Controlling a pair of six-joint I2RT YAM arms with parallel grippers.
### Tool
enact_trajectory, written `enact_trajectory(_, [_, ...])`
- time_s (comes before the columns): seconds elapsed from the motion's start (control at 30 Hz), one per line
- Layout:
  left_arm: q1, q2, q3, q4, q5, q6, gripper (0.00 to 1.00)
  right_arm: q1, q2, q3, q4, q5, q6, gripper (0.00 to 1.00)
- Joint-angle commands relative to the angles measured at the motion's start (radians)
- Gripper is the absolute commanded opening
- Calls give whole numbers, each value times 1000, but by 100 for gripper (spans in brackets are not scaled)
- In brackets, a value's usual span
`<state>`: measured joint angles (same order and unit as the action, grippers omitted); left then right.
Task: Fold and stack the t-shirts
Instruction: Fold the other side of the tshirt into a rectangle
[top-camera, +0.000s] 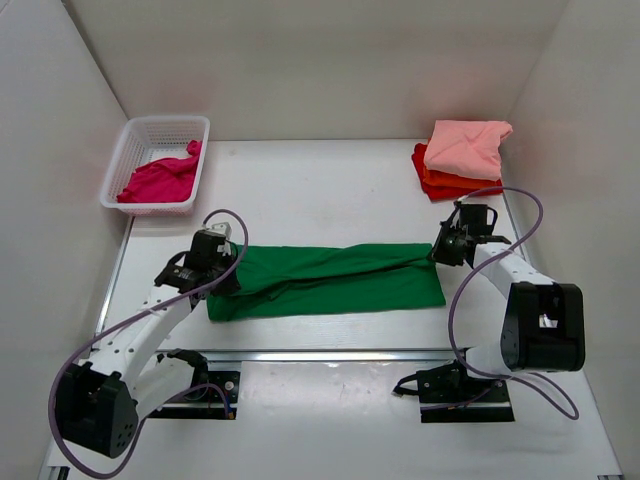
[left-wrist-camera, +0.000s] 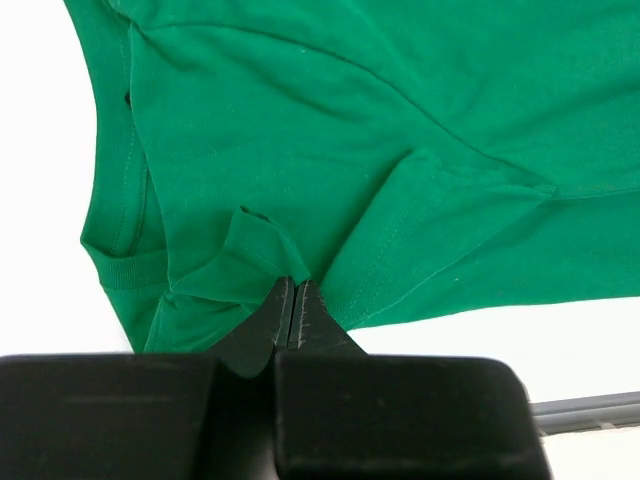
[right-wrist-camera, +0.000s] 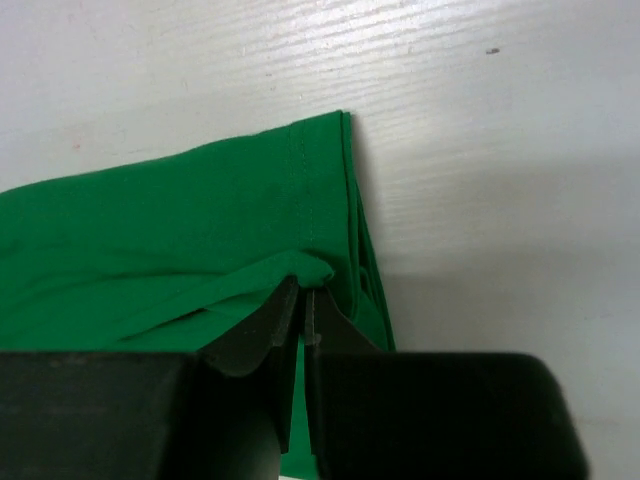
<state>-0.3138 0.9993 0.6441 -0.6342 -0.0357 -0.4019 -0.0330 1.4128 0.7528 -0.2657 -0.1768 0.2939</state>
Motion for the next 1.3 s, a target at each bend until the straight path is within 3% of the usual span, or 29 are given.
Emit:
enact_trajectory(0.0, [-2, -36, -15, -12, 16, -20, 0, 8, -40, -9, -26, 34, 8, 3])
enact_trajectory(0.27, [-5, -82, 32, -48, 33, -38, 0, -8, -35, -13, -26, 36, 2, 5])
enact_trajectory(0.33, [-16, -102, 35, -67, 31, -41, 0, -13, -43, -9, -27, 37, 10, 0])
enact_trajectory(0.57, [-4, -151, 6, -110, 65, -57, 0, -24, -55, -1, -61, 43, -2, 0])
enact_trajectory(0.63, [-22, -157, -4, -117, 80, -63, 0, -16, -49, -4, -75, 45, -2, 8])
enact_trajectory(0.7, [-24, -165, -14, -128, 82, -61, 0, -28, -43, 14, -110, 40, -13, 27])
enact_trajectory(0.73, [-22, -165, -20, -125, 77, -64, 10, -28, -44, 16, -121, 40, -16, 42])
enact_trajectory(0.77, [-16, -183, -32, -124, 69, -58, 28, -27, -48, 22, -125, 57, -18, 53])
enact_trajectory(0.8, [7, -200, -29, -113, 59, -46, 38, -28, -67, 23, -133, 63, -16, 56])
enact_trajectory(0.9, [68, -237, -8, -73, 40, -46, 53, -33, -124, 42, -129, 83, -19, 62])
enact_trajectory(1.1, [55, -173, 61, -41, 55, -38, 53, -13, -155, 101, -78, 24, -51, 57])
enact_trajectory(1.27, [-17, -153, -10, 22, 111, -133, 52, 8, -75, 114, -38, -36, -62, 54])
